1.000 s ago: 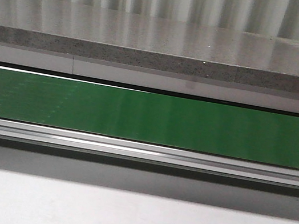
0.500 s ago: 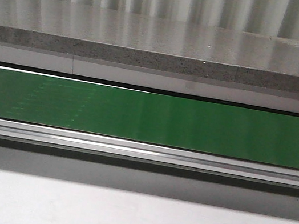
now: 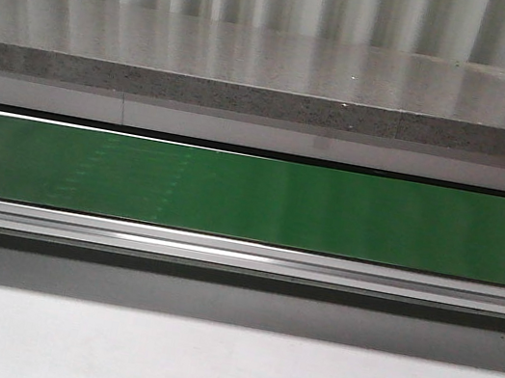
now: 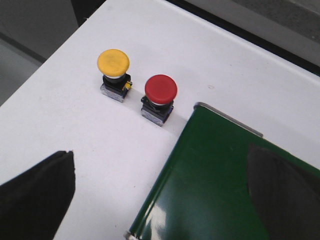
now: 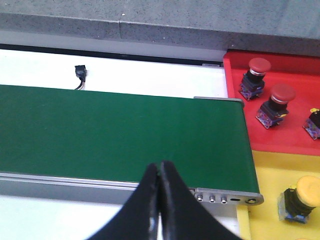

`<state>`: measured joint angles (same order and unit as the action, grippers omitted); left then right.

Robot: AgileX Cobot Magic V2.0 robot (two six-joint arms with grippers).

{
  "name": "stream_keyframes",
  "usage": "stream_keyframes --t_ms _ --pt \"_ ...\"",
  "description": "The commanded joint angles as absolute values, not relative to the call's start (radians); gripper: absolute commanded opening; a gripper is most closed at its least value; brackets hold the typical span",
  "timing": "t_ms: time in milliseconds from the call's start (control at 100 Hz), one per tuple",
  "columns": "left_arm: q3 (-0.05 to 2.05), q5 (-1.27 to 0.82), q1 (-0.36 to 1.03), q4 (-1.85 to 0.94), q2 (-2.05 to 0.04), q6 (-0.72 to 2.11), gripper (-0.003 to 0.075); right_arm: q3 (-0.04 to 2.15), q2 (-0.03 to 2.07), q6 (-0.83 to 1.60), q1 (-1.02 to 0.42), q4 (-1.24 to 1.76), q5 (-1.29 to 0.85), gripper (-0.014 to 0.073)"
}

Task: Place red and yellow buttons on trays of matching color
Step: 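Lower the left gripper and grasp a red push button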

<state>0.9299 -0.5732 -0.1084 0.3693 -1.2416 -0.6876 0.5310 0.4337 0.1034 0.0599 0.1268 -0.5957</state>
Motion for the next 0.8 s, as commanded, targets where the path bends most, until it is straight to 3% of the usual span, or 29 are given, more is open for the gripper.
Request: stream_keyframes --t_ms 0,790 --pt "1.011 -0.51 -0.135 0.356 -1.295 -0.698 0.0658 0.556 0.438 0.109 0.057 0.128 -0.53 -0.0067" --pt "1.303 -0.499 -0.15 0.35 -1.781 -0.698 0.0658 0.556 0.438 0.109 0.057 0.128 -0.53 -0.0067"
